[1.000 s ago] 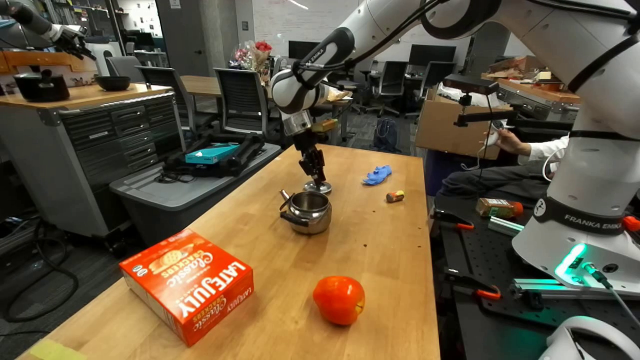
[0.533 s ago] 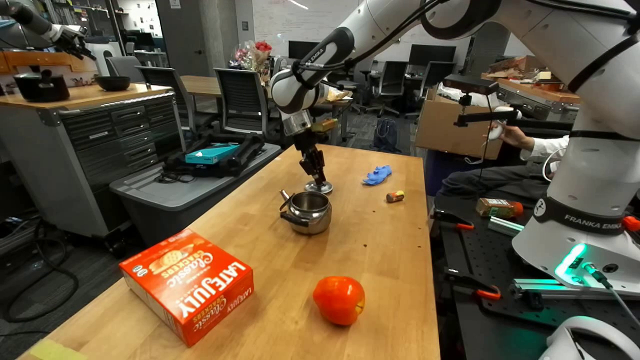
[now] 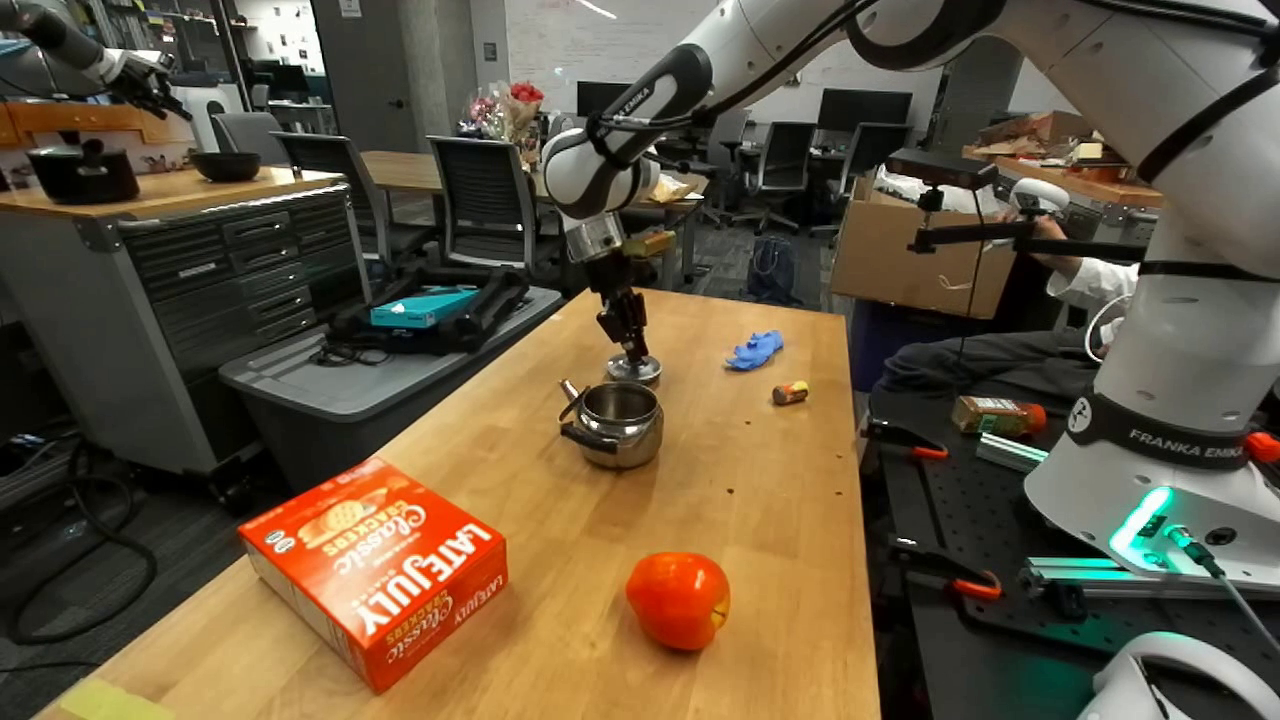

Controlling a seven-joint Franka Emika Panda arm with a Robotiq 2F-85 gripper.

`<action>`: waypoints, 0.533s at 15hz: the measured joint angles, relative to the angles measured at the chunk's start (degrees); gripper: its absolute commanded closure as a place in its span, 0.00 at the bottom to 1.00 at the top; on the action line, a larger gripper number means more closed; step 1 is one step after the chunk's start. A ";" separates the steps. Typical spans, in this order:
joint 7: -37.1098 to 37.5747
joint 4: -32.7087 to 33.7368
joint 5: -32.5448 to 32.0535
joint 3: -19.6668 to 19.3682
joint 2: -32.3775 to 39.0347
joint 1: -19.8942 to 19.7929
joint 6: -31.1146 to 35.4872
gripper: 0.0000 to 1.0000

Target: Put the silver lid on the kettle

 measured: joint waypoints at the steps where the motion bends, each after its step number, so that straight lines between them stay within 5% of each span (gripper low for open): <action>1: 0.00 -0.55 0.00 -0.02 -0.62 -0.02 0.63 0.85; 8: -0.12 -8.17 -0.06 -0.11 -7.59 -0.02 5.36 0.85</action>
